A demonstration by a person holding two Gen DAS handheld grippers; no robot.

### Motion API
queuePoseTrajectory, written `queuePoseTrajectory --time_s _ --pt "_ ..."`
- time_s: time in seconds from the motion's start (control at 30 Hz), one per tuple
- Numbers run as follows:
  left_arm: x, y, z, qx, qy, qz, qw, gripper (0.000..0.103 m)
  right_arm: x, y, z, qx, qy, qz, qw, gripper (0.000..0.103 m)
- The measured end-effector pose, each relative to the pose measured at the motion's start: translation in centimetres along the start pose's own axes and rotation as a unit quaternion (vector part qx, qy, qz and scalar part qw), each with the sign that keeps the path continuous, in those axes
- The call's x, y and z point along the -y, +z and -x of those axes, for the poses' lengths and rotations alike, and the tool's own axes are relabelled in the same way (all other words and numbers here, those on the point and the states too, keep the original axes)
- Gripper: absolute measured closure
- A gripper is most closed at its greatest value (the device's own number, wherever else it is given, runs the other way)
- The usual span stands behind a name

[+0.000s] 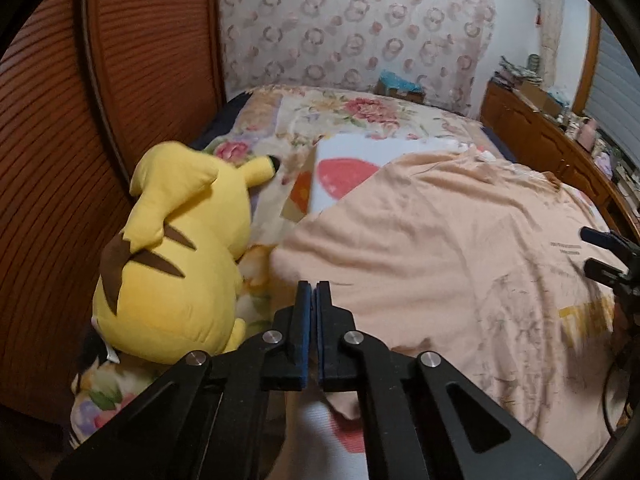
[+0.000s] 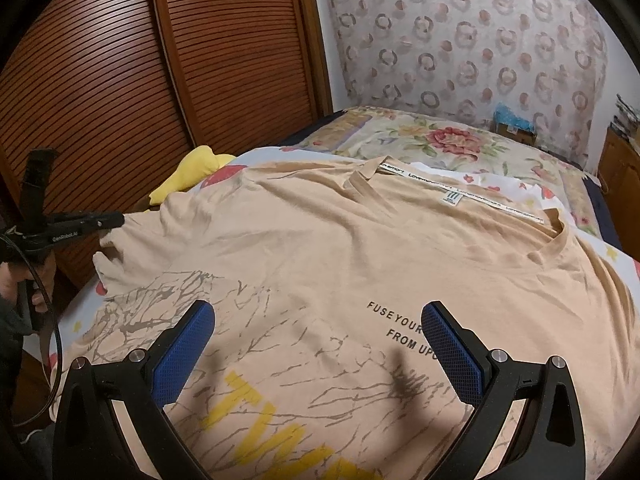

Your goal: Fold small clothes

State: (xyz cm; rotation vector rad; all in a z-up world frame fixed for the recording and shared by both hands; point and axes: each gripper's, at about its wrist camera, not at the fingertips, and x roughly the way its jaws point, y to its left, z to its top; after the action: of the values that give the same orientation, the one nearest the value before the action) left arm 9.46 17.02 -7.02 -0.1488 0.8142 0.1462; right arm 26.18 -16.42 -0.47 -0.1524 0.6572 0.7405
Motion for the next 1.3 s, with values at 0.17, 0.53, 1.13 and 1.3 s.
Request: queuePoseTrajectory --time_s 0.17,0.53,1.13,1.3 --pt "2.6 1.9 1.4 0.021 -0.031 -0.021 0.9991 0.100 0.2 0.1 0.5 0.012 -0.006 -0.004 1.000 0.000" --pt "13.4 6.5 2.6 0.048 -0.141 -0.098 0.9840 0.100 0.9 -1.1 3.2 0.044 -0.052 -0.030 0.997 0.000" --pt "6.1 3.5 1.8 0.048 -0.054 -0.037 0.9967 0.018 -6.8 1.6 -1.8 0.005 0.045 0.037 0.998 0.034" --pt "3.8 2.5 2.1 0.067 -0.028 -0.011 0.9973 0.018 -11.2 2.6 -6.2 -0.030 0.108 0.080 0.990 0.046"
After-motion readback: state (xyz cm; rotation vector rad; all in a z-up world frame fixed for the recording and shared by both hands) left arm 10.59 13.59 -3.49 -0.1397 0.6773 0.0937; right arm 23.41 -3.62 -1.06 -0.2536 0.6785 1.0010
